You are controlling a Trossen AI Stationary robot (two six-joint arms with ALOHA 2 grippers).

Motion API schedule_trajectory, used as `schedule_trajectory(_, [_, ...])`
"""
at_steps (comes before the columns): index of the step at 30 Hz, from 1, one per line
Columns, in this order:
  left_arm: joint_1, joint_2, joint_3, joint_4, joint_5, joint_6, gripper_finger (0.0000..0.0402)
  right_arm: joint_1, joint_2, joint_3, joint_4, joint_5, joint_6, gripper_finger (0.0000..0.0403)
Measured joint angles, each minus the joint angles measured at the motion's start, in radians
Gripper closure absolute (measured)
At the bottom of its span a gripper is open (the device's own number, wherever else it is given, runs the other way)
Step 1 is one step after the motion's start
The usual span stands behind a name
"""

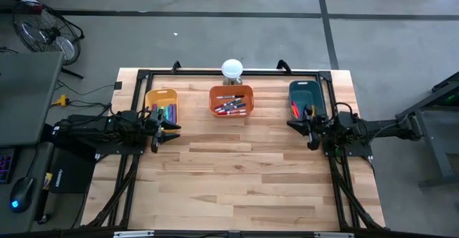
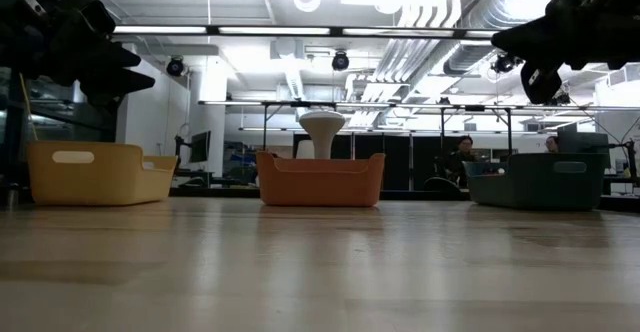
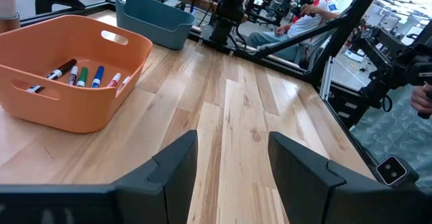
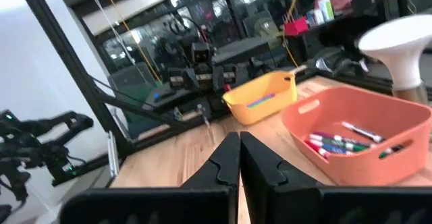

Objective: Pick & Place Markers
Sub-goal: Return to Home Position

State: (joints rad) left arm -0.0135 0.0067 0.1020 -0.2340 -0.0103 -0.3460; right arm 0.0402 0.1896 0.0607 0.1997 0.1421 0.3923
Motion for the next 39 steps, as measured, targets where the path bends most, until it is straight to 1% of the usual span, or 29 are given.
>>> schedule_trajectory(3, [0.0, 0.0, 0.0, 0.0, 0.0, 0.0, 0.0223, 0.0, -0.001, -0.052, 0.068, -0.008, 0.018, 0.0403])
schedule_trajectory(8, [0.0, 0.0, 0.0, 0.0, 0.0, 0.0, 0.0223, 0.002, 0.006, -0.051, 0.058, -0.015, -0.009, 0.0403])
schedule_trajectory(12, [0.0, 0.0, 0.0, 0.0, 0.0, 0.0, 0.0223, 0.002, 0.006, -0.051, 0.01, -0.023, -0.012, 0.0403])
schedule_trajectory(17, [0.0, 0.0, 0.0, 0.0, 0.0, 0.0, 0.0223, 0.002, 0.006, -0.051, -0.087, -0.087, 0.008, 0.0403])
schedule_trajectory(19, [0.0, 0.0, 0.0, 0.0, 0.0, 0.0, 0.0223, 0.002, 0.006, -0.051, -0.139, -0.09, 0.023, 0.0403])
schedule_trajectory(21, [0.0, 0.0, 0.0, 0.0, 0.0, 0.0, 0.0223, 0.002, 0.007, -0.05, -0.175, -0.101, 0.003, 0.0403])
schedule_trajectory(23, [0.0, 0.0, 0.0, 0.0, 0.0, 0.0, 0.0223, 0.002, 0.014, -0.05, -0.176, -0.127, -0.037, 0.0403])
schedule_trajectory(28, [0.0, 0.0, 0.0, 0.0, 0.0, 0.0, 0.0223, 0.002, 0.014, -0.049, -0.177, -0.129, -0.111, 0.0403])
schedule_trajectory(39, [0.0, 0.0, 0.0, 0.0, 0.0, 0.0, 0.0223, 0.002, 0.014, -0.049, -0.178, -0.128, -0.085, 0.0403])
